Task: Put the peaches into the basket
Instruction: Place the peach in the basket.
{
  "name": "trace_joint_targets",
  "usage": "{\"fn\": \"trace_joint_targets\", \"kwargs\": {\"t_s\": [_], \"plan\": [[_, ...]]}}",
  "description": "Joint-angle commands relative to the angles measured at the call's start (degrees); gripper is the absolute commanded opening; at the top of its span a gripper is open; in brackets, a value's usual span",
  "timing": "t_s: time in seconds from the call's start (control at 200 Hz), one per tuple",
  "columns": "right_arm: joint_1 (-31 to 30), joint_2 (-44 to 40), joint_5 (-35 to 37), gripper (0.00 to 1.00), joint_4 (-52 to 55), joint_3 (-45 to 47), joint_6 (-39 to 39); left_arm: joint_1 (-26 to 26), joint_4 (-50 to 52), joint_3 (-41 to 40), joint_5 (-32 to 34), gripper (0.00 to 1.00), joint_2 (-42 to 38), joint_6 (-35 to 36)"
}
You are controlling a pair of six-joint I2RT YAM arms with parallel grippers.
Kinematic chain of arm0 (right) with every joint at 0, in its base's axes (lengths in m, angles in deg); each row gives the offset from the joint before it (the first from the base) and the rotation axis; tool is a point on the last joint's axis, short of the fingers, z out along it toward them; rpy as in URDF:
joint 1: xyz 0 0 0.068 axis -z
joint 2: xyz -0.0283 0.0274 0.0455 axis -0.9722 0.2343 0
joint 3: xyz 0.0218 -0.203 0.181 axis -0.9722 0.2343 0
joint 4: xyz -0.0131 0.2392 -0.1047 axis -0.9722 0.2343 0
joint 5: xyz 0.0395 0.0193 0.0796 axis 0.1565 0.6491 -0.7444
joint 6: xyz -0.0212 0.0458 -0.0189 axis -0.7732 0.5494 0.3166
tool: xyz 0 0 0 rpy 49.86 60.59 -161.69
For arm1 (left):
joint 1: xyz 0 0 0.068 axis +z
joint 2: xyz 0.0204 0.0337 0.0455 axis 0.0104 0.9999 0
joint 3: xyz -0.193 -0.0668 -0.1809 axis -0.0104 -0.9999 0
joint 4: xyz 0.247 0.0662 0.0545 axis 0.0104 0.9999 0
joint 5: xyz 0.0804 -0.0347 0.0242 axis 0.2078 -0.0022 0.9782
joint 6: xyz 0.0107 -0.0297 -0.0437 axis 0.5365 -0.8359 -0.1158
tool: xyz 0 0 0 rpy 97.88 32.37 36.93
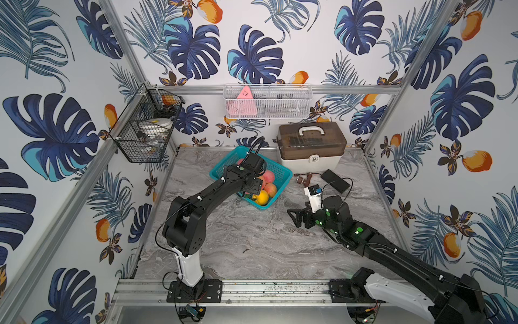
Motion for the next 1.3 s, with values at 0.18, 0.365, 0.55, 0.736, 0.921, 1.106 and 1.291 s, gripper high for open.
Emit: {"fn": "trace_joint_targets", "kwargs": {"t_s": [0.18, 0.365, 0.55, 0.736, 0.921, 1.106, 1.291], "plan": [[2.2, -1.4, -1.8, 1.00, -2.3, 0.9, 0.0, 0.0, -0.3, 0.3, 1.2, 0.76, 1.0, 0.6], [4.0, -2.1, -3.3, 1.00, -2.5, 1.6, 0.1, 0.0, 0.2, 0.7, 1.1, 0.77, 2.0, 0.2], [5.5, -2.5, -4.8, 1.00, -2.2, 2.0, 0.2, 0.0, -0.8, -0.3, 0.2, 0.78, 2.0, -0.5], [7.4, -3.1, -5.8, 1.00, -2.3, 2.3, -0.1, -0.1, -0.7, -0.7, -0.1, 0.79, 2.3, -0.9], [8.5, -3.7, -6.4, 1.00, -2.3, 2.7, -0.1, -0.1, -0.2, -0.2, -0.3, 0.83, 2.5, -0.9], [9.1, -3.6, -6.9, 1.00, -1.7, 2.3, -0.3, -0.1, -0.4, -0.1, -0.9, 0.86, 2.0, -1.6], [9.6, -3.9, -5.8, 1.00, 0.0, 1.4, -0.5, 0.0, 0.2, 0.4, -1.7, 0.90, 1.2, -1.9]]}}
